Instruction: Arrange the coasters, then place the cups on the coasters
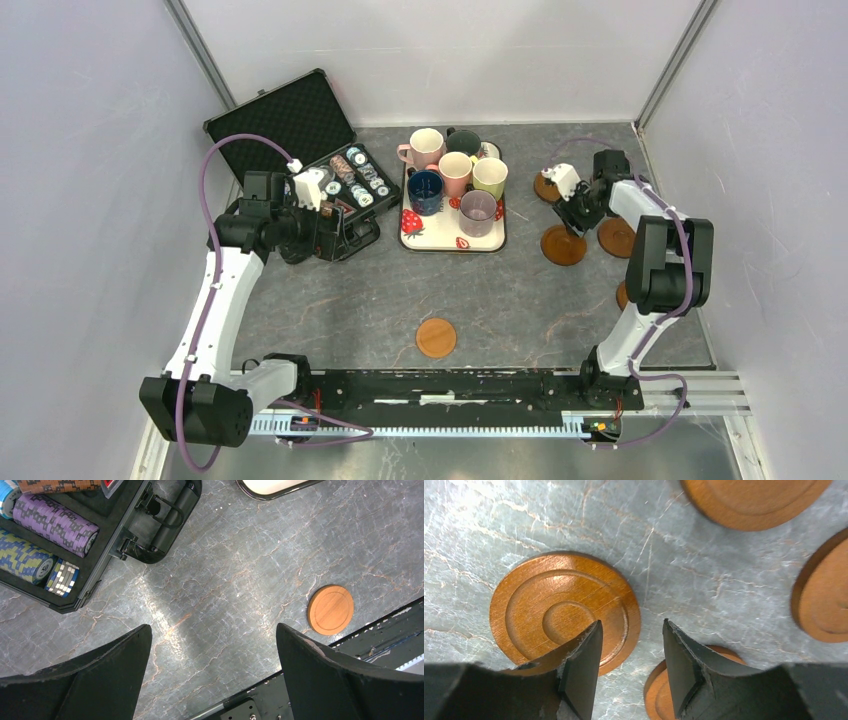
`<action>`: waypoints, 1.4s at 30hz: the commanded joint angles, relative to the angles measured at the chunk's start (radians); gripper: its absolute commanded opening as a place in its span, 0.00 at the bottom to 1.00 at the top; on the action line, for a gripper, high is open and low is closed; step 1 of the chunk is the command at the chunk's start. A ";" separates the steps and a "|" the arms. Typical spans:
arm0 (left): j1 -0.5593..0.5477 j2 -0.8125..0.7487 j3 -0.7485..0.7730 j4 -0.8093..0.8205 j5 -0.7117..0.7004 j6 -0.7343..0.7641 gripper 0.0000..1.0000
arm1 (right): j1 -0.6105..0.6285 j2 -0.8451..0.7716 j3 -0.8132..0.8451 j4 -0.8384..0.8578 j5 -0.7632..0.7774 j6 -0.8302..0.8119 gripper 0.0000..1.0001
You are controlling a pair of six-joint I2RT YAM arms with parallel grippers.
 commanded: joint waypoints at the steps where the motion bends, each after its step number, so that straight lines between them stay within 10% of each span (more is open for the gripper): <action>1: 0.006 -0.017 -0.001 0.020 0.011 -0.003 1.00 | 0.000 -0.048 0.069 -0.050 -0.043 0.004 0.55; 15: 0.007 -0.022 0.020 0.013 0.026 -0.023 1.00 | 0.448 -0.336 -0.147 -0.113 -0.294 0.052 0.70; 26: 0.021 -0.048 0.013 0.013 0.019 -0.026 1.00 | 0.877 -0.248 -0.225 0.091 -0.161 0.202 0.75; 42: 0.024 -0.047 0.014 0.019 0.015 -0.029 1.00 | 1.098 -0.129 -0.238 0.208 -0.099 0.284 0.65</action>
